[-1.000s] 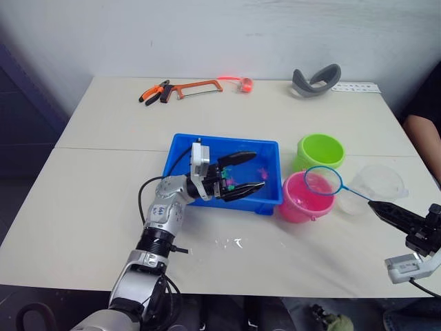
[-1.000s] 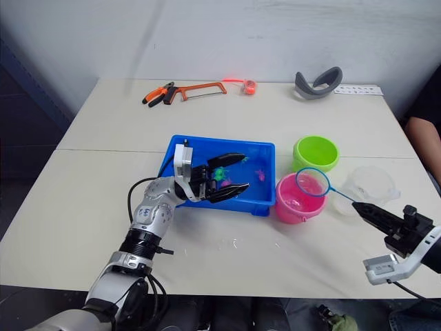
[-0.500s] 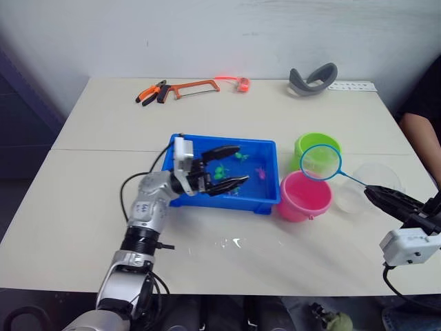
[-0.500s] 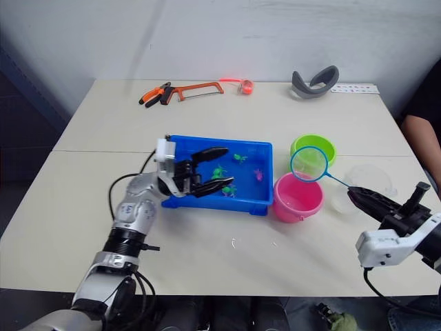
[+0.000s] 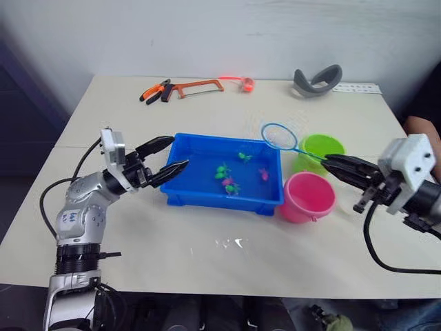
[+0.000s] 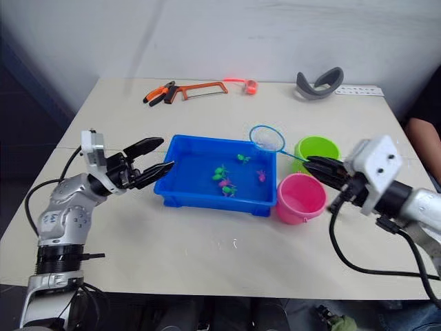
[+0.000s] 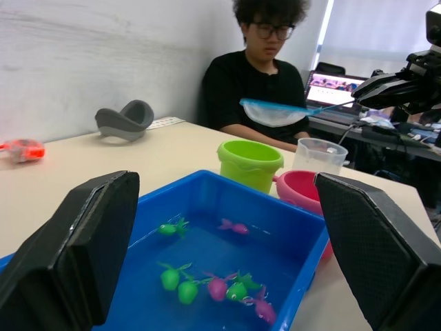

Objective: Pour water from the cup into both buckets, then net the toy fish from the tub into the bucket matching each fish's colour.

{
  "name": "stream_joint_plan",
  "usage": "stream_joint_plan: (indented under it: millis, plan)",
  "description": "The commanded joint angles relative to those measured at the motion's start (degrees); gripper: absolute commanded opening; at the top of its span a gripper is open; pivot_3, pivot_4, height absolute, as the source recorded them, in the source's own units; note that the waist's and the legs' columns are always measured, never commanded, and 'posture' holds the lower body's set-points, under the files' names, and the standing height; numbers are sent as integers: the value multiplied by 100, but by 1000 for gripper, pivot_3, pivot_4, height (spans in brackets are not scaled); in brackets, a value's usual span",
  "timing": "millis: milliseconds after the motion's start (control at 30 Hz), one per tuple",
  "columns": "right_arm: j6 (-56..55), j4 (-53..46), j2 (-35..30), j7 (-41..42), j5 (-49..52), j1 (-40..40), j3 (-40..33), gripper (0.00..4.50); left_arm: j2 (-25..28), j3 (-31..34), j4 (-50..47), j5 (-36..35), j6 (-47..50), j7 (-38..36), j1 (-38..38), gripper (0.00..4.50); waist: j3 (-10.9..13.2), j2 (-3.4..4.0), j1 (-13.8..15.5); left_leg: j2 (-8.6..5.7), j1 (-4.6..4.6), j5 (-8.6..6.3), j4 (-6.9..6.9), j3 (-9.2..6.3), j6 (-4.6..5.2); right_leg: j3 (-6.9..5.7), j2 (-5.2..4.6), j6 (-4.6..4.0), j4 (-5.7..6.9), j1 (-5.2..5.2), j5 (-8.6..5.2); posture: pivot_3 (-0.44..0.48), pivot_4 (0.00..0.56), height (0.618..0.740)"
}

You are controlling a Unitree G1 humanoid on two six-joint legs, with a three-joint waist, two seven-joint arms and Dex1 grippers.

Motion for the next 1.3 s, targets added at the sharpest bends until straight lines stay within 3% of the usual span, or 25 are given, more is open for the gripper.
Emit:
stream_joint_plan:
  millis: [33,167,400,667,867,1133,1300]
  plan:
    - [309,-87,187,-144,-164,-533,411,0,77,125,-413,-147,46,136,129,4413,0,0,-19,-1,-4,-1,-1,2,0,-2,0,2,3,0,1,0,150,740]
    - [373,-218,490,-241,-749,-924,973,0,24,115,-621,-166,111,287,238,4413,0,0,-21,-2,-12,-3,-4,3,0,-12,7,5,6,-4,2,0,150,740]
    - [-307,-195,884,-177,-2215,-643,1586,0,40,73,-829,-151,176,385,373,4413,0,0,-23,-4,-15,-3,1,6,1,-12,10,12,8,-3,6,0,150,740]
    - [388,-376,904,285,-1924,-668,1387,0,289,14,-1077,-73,215,222,546,4413,0,0,-32,-3,-15,-2,1,6,0,-10,12,12,9,-5,6,0,150,740]
    - [1968,-624,784,341,-985,-1035,1117,0,424,-181,-1316,-114,251,27,661,4413,0,1,-30,-2,-15,-3,1,6,0,-9,8,12,9,-6,6,0,150,740]
    - [3461,-676,397,434,-312,-1559,1229,0,849,-437,-951,274,-391,-787,374,4413,1,3,-23,-2,-20,-4,-1,2,0,-12,6,11,0,-9,6,0,150,740]
    - [4059,-478,556,174,-211,-1945,1314,0,1191,-593,-586,292,-356,-1320,84,4413,2,4,-44,-2,-25,-5,-2,1,2,-13,5,11,1,-12,6,0,150,740]
